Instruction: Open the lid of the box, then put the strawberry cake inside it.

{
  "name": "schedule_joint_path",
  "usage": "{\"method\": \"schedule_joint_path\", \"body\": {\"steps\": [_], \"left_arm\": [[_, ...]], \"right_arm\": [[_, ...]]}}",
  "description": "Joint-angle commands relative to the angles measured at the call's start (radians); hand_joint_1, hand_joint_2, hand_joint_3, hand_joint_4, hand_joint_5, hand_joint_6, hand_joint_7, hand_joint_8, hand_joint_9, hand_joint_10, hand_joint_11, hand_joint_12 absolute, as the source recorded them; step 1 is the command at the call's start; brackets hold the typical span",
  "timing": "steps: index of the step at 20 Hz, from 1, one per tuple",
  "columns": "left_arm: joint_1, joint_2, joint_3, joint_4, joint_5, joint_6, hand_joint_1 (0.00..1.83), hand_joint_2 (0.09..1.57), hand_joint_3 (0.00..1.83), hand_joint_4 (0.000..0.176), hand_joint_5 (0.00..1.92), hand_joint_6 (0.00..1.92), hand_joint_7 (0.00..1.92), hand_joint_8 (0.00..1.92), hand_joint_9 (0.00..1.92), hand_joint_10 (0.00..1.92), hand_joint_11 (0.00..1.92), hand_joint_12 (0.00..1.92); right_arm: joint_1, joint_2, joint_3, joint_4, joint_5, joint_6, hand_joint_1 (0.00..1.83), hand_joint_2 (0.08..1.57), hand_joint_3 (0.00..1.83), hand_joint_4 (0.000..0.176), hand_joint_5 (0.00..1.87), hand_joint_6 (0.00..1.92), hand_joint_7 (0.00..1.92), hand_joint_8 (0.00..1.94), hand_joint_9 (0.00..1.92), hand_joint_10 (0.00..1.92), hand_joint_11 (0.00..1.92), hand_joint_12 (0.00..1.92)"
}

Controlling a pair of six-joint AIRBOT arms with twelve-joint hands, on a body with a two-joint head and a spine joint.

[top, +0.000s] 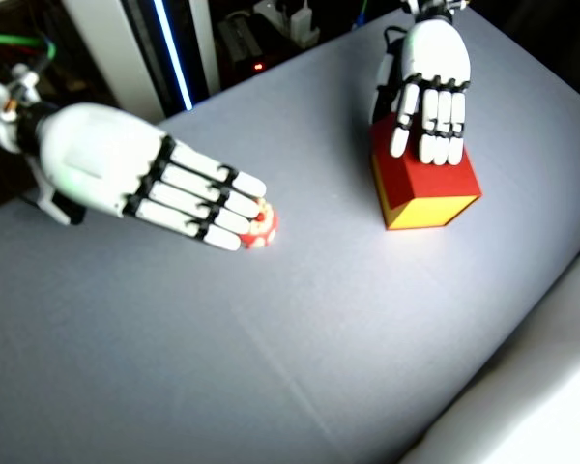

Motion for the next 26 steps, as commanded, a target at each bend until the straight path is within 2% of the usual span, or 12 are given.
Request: {"method": "schedule_joint_path", "body": {"steps": [1,8,11,12,13,15,17,18,23,24,25,26], "left_arm": [[-0.013,-0.007,0.008,-0.010,-0.119,0.004,0.95,1.18,0.01,0.176,0.00,0.00,0.00,0.00,0.00,0.00,0.00,0.00],[-0.020,-0.024,0.020,-0.072,-0.189,0.007,1.00,1.21,0.01,0.176,0.00,0.00,0.00,0.00,0.00,0.00,0.00,0.00],[-0.018,-0.024,0.023,-0.099,-0.225,0.007,0.91,1.23,0.01,0.161,0.00,0.00,0.00,0.00,0.00,0.00,0.00,0.00],[-0.016,-0.024,0.023,-0.107,-0.238,0.007,0.88,1.23,0.01,0.171,0.00,0.00,0.00,0.00,0.00,0.00,0.00,0.00],[-0.015,-0.023,0.022,-0.116,-0.257,0.007,0.82,1.25,0.02,0.167,0.00,0.00,0.00,0.00,0.00,0.00,0.00,0.00],[-0.010,-0.018,0.020,-0.135,-0.303,-0.001,0.90,1.25,0.01,0.125,0.00,0.00,0.00,0.00,0.00,0.00,0.00,0.00],[-0.007,-0.014,0.019,-0.143,-0.334,-0.010,0.80,1.30,0.02,0.170,0.00,0.00,0.00,0.00,0.00,0.00,0.00,0.00],[-0.007,-0.012,0.019,-0.146,-0.351,-0.013,0.72,1.31,0.02,0.175,0.00,0.00,0.00,0.00,0.00,0.00,0.01,0.00],[-0.009,-0.007,0.023,-0.194,-0.417,-0.021,0.53,1.34,0.01,0.175,0.00,0.00,0.00,0.00,0.00,0.00,0.00,0.00],[-0.009,-0.006,0.025,-0.206,-0.426,-0.021,0.57,1.34,0.01,0.145,0.00,0.00,0.00,0.00,0.00,0.00,0.00,0.00],[-0.009,-0.006,0.028,-0.219,-0.436,-0.023,0.64,1.33,0.00,0.134,0.00,0.00,0.00,0.00,0.00,0.00,0.00,0.00],[-0.009,-0.006,0.030,-0.233,-0.449,-0.025,0.63,1.33,0.00,0.146,0.00,0.00,0.00,0.00,0.00,0.00,0.00,0.00]], "right_arm": [[0.001,-0.001,0.001,0.006,0.124,0.008,0.68,1.17,0.02,0.000,0.00,0.00,0.00,0.00,0.00,0.00,0.00,0.00],[-0.004,-0.005,0.001,0.010,0.125,0.009,0.71,1.18,0.01,0.000,0.00,0.00,0.00,0.00,0.00,0.00,0.00,0.00],[-0.006,-0.006,0.001,0.010,0.126,0.010,0.74,1.18,0.01,0.000,0.00,0.00,0.00,0.00,0.00,0.00,0.00,0.00],[-0.007,-0.007,0.001,0.011,0.126,0.010,0.74,1.18,0.01,0.000,0.00,0.00,0.00,0.00,0.00,0.00,0.00,0.00],[-0.008,-0.007,0.001,0.011,0.127,0.011,0.72,1.19,0.01,0.000,0.00,0.00,0.00,0.00,0.00,0.00,0.00,0.00],[-0.010,-0.008,0.001,0.014,0.130,0.012,0.73,1.18,0.00,0.000,0.00,0.00,0.00,0.00,0.00,0.00,0.00,0.00],[-0.011,-0.009,0.001,0.015,0.132,0.013,0.72,1.18,0.00,0.000,0.00,0.00,0.00,0.00,0.00,0.00,0.00,0.00],[-0.013,-0.010,0.001,0.016,0.133,0.013,0.72,1.18,0.00,0.000,0.00,0.00,0.00,0.00,0.00,0.00,0.00,0.00],[-0.016,-0.014,0.001,0.021,0.138,0.014,0.75,1.19,0.00,0.000,0.00,0.00,0.00,0.00,0.00,0.00,0.00,0.00],[-0.016,-0.015,0.001,0.022,0.139,0.014,0.75,1.19,0.00,0.000,0.00,0.00,0.00,0.00,0.00,0.00,0.00,0.00],[-0.017,-0.015,0.001,0.023,0.140,0.014,0.75,1.19,0.00,0.000,0.00,0.00,0.00,0.00,0.00,0.00,0.00,0.00],[-0.018,-0.015,0.001,0.024,0.140,0.014,0.74,1.19,0.00,0.000,0.00,0.00,0.00,0.00,0.00,0.00,0.00,0.00]]}}
